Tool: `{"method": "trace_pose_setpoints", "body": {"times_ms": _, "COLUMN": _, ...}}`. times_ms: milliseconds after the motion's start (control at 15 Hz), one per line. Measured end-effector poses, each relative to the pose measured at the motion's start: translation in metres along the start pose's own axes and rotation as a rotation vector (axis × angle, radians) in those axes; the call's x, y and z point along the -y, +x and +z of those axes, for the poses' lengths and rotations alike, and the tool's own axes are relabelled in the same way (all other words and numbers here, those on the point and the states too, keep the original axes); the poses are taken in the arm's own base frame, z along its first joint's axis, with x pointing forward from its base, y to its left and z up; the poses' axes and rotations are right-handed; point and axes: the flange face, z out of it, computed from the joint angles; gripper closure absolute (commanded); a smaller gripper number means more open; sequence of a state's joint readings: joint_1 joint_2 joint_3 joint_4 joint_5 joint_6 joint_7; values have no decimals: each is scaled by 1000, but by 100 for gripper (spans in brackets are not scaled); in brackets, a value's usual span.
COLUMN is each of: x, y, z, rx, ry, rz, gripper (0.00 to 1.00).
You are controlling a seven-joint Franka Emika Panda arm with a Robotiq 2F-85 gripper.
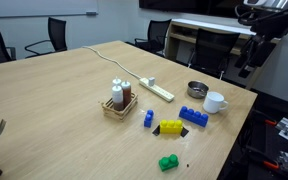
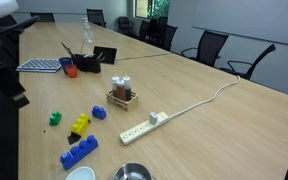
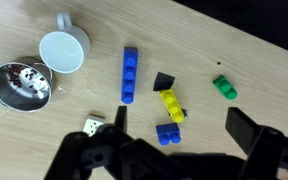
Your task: Put the small blue block on the yellow block
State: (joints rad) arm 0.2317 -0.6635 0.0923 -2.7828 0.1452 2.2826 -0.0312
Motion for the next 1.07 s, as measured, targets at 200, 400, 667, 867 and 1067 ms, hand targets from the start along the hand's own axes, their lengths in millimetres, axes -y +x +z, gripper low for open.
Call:
{"method": "trace_pose_setpoints", "body": {"times_ms": 200, "x": 1, "y": 21, "z": 9, "rx": -32, "ry": -8, "rz": -11, "gripper": 0}}
{"method": "trace_pose_setpoints", "body": {"times_ms": 400, "x": 11, "y": 59, "z": 28, "rx": -57, "ry": -23, "rz": -50, "gripper": 0}}
{"method": "trace_pose_setpoints", "body": {"times_ms": 667, "x": 30, "y": 113, "z": 74, "rx": -34, "ry": -56, "rz": -155, "gripper": 0}}
{"method": "trace_pose_setpoints", "body": {"times_ms": 867, "x": 36, "y": 131, "z": 104, "rx": 6, "ry": -46, "rz": -172, "gripper": 0}}
{"method": "trace_pose_setpoints", "body": {"times_ms": 1067, "x": 36, "y": 129, "z": 91, "rx": -16, "ry": -51, "rz": -172, "gripper": 0}}
